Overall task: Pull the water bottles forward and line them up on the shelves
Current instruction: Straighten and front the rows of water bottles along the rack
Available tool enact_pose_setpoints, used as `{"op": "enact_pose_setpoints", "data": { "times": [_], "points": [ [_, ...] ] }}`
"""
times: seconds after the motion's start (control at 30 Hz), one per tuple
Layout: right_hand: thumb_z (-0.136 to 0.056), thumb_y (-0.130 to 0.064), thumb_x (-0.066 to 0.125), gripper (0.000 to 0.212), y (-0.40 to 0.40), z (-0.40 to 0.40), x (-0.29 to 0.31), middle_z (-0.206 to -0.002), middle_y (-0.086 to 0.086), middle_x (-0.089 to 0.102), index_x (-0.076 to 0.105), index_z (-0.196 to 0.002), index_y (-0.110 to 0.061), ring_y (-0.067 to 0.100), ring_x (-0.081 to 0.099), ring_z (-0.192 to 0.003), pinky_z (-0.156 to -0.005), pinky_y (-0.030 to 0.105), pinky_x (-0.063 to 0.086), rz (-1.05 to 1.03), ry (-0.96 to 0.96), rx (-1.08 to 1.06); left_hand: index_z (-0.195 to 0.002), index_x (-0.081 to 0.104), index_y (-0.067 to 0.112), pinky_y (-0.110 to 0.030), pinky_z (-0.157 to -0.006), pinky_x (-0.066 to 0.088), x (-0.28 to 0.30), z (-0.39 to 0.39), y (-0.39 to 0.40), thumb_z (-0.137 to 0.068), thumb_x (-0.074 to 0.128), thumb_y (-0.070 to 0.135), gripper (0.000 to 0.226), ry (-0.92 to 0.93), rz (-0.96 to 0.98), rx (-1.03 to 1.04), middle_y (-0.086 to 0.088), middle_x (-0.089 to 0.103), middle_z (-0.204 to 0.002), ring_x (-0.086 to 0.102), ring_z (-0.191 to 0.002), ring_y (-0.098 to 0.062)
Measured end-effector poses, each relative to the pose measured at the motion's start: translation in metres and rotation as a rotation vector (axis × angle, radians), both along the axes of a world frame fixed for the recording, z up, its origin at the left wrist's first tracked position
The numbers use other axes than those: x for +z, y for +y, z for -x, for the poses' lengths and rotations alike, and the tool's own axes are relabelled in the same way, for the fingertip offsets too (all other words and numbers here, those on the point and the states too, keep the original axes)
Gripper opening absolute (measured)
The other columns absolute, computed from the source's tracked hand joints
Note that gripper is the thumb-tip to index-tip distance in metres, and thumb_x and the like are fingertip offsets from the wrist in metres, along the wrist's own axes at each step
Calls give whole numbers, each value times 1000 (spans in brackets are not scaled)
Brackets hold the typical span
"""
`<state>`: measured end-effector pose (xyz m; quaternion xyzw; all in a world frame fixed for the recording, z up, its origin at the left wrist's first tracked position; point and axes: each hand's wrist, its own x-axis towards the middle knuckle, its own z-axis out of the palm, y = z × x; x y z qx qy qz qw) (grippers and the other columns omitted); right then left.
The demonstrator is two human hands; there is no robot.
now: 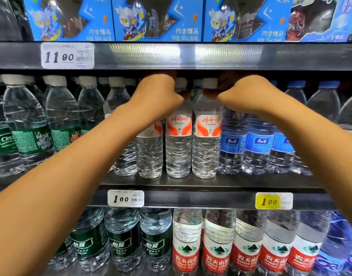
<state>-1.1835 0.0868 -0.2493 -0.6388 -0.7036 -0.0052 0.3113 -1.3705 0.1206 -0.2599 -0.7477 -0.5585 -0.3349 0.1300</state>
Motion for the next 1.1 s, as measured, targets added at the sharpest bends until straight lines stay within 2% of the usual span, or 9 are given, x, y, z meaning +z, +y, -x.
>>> {"op": "enact_pose_setpoints", "data": {
  "times": [0.07, 0.2, 0.3, 0.43, 0.53, 0.6, 0.87, 0.97, 1.1],
  "points": [
    [-83, -60, 65, 58, 0, -2, 0, -93, 15, 73, 73, -100, -5, 32, 65, -85, -70, 41, 53, 0, 7, 31, -100, 70, 4, -36, -62, 48, 2, 0, -2, -89, 60, 42, 41, 8, 45, -12, -17, 69, -94, 57, -75, -27],
    [-73, -67, 71, 69, -1, -4, -1, -73, 17, 63, 68, -77, 2, 22, 48, -68, -57, 33, 38, 18, -42, 0, -102, 70, 7, -38, -70, 51, 6, 2, -4, -87, 65, 45, 41, -16, 94, -40, -15, 69, -97, 62, -86, -30],
    [-77, -60, 73, 67, 3, -1, -1, -90, 23, 69, 70, -94, 4, 19, 45, -67, -57, 35, 44, 9, -20, -5, -96, 67, 4, -31, -56, 39, 3, 3, -3, -90, 64, 33, 29, -29, 98, -23, -16, 64, -86, 54, -77, -29],
    [-76, -65, 71, 57, 1, 2, 0, -66, 6, 58, 65, -74, -8, 20, 49, -61, -51, 27, 40, 48, -46, -20, -112, 66, 21, -26, -56, 37, 2, 2, -8, -85, 69, 50, 40, -88, 49, -89, -3, 66, -91, 57, -81, -26],
    [-88, -57, 62, 53, 2, 2, 1, -85, 12, 66, 69, -88, -5, 26, 57, -79, -61, 32, 40, 64, -131, -30, -88, 67, 21, -20, -46, 31, 2, 2, -8, -82, 69, 55, 35, -141, 77, -72, 1, 58, -71, 47, -60, -15],
    [-91, -53, 59, 52, 3, 4, 1, -99, 17, 68, 71, -98, -2, 28, 59, -88, -68, 32, 40, 64, -148, -22, -87, 63, 18, -21, -45, 30, 3, 2, -7, -83, 69, 55, 38, -137, 86, -63, 4, 55, -66, 44, -57, -8],
    [-81, -63, 64, 58, -4, 9, 6, -60, 8, 50, 57, -64, -8, 21, 45, -56, -51, 30, 36, 36, -178, -40, -118, 64, 14, -35, -69, 48, 1, -2, -4, -91, 65, 29, 30, -44, 52, -44, -15, 68, -101, 61, -89, -31],
    [-90, -46, 60, 49, -3, 7, 4, -60, 7, 42, 47, -61, -9, 20, 39, -57, -57, 31, 34, 65, -185, -60, -119, 63, 13, -38, -73, 50, 1, -1, -2, -91, 66, 34, 35, -54, 74, -48, -15, 68, -104, 61, -92, -32],
    [-94, -27, 54, 49, -4, 7, 4, -55, 4, 28, 34, -56, -2, 18, 27, -52, -52, 30, 23, 53, -169, -92, -116, 62, 12, -30, -52, 38, 2, -1, -1, -92, 65, 38, 36, -84, 82, -42, -6, 59, -77, 50, -65, -20]
  ]
}}
